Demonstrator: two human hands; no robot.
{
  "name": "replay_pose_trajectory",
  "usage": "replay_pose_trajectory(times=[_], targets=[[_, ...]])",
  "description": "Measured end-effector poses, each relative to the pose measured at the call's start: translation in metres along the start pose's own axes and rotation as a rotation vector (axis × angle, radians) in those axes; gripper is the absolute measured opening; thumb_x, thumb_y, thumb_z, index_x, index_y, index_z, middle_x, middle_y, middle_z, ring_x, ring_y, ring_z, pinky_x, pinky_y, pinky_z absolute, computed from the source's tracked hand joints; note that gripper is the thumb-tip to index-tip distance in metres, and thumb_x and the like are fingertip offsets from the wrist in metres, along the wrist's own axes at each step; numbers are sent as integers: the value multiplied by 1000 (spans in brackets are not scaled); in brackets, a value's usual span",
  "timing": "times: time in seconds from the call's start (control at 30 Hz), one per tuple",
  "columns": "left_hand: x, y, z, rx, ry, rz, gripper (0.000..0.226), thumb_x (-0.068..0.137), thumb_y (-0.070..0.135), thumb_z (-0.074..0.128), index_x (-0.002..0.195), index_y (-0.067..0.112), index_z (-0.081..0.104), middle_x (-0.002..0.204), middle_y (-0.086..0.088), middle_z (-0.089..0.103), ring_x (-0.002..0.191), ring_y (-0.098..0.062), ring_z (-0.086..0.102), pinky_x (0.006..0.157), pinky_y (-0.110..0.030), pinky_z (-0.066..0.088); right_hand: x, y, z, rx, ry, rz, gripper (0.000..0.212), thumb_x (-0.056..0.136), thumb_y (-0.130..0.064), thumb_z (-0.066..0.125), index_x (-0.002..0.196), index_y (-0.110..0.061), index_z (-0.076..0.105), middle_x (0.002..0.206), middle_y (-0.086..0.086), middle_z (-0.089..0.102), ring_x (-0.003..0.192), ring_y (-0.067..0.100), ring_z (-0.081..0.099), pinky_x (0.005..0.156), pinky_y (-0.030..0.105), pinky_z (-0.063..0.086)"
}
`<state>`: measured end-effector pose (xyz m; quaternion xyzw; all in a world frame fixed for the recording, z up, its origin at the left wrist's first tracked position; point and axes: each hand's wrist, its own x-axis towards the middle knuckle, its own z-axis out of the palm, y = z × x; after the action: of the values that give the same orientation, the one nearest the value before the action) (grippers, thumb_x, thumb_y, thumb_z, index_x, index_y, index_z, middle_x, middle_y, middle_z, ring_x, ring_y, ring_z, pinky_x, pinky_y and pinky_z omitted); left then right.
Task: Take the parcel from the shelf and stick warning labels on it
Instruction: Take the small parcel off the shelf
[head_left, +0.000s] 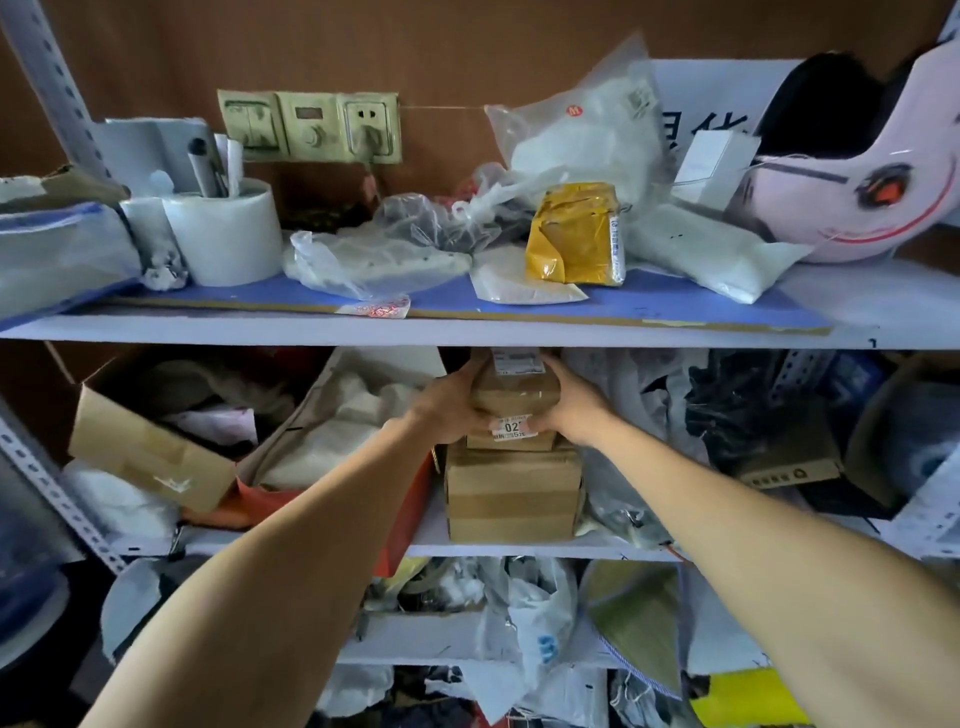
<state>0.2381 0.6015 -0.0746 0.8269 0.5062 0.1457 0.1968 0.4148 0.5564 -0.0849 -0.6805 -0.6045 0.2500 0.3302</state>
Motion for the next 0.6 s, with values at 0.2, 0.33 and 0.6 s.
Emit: replay_pose_trajectory(times=[0.2, 0.33, 0.6], targets=[[-24, -3, 3, -82, -6, 124, 105, 84, 20, 73, 155, 35, -2, 129, -9, 63, 106, -30, 63, 74, -19, 39, -43, -12, 14, 125, 116, -5, 99, 60, 11, 82, 144, -23, 41, 131, 0, 60, 113, 15, 57, 83, 19, 48], [-48, -10, 12, -197, -5, 236, 111, 76, 16, 79, 156, 34, 3, 130, -4, 64, 116, -28, 62, 81, -19, 43, -89, -20, 23, 128, 225, 53, 101, 63, 10, 81, 148, -24, 37, 131, 1, 61, 108, 14, 57, 57, -2, 39], [-136, -4, 69, -837, -253, 381, 68, 85, 46, 66, 144, 51, 32, 149, 16, 46, 135, -6, 48, 111, -40, 43, -226, -2, 40, 206, 400, 184, 85, 74, -49, 77, 145, -48, 30, 130, -27, 54, 112, -4, 56, 95, 21, 47]])
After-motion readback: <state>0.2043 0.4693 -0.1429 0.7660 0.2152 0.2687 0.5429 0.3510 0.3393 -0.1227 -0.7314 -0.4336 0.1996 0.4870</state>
